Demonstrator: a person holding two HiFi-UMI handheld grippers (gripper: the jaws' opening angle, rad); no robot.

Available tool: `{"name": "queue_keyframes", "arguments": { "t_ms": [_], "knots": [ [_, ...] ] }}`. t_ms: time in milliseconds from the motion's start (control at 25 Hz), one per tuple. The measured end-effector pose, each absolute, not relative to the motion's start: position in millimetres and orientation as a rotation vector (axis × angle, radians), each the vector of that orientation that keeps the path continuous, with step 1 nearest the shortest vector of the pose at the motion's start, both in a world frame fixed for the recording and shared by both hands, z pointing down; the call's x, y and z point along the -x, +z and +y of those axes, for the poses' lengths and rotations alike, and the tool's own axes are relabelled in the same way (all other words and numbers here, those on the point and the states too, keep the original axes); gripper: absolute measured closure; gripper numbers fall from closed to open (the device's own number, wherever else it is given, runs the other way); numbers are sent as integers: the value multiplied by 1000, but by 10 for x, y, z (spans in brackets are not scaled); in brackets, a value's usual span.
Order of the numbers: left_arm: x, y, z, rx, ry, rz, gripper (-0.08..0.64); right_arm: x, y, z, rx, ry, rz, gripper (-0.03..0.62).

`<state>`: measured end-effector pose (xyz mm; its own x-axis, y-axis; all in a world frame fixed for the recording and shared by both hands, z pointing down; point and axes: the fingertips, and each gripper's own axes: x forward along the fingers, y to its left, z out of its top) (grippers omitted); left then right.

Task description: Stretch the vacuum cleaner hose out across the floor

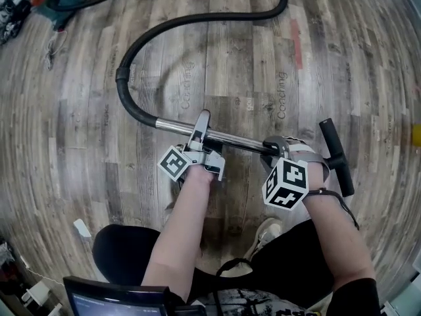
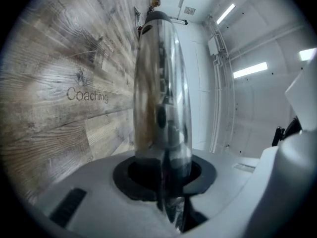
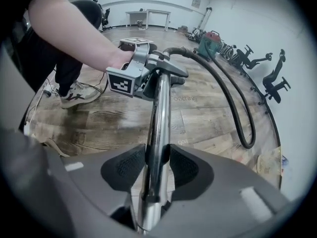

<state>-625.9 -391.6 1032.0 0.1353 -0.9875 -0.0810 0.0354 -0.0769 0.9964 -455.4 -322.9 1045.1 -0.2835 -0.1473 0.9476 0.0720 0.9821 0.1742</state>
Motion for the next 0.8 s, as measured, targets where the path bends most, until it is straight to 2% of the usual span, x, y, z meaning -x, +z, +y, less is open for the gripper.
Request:
{"name": "queue_keyframes", "arguments": {
  "t_ms": [160, 280, 480, 800],
  "knots": [
    [6111, 10087, -3946, -1360, -1142, -1036, 471, 4615, 10481, -3321, -108, -265, -1831, 360],
    [5994, 9949, -3943, -1350, -1148, -1013, 471, 4697, 10543, -3367, -131, -292, -1820, 362],
    [5924, 9830, -3915, -1348, -1142, -1036, 471, 4730, 10579, -3393, -138, -316, -1785, 491],
    [6188, 9595, -3941, -1451, -1202, -1089, 488, 4778, 10452, -3245, -119, -223, -1837, 495]
  ]
}}
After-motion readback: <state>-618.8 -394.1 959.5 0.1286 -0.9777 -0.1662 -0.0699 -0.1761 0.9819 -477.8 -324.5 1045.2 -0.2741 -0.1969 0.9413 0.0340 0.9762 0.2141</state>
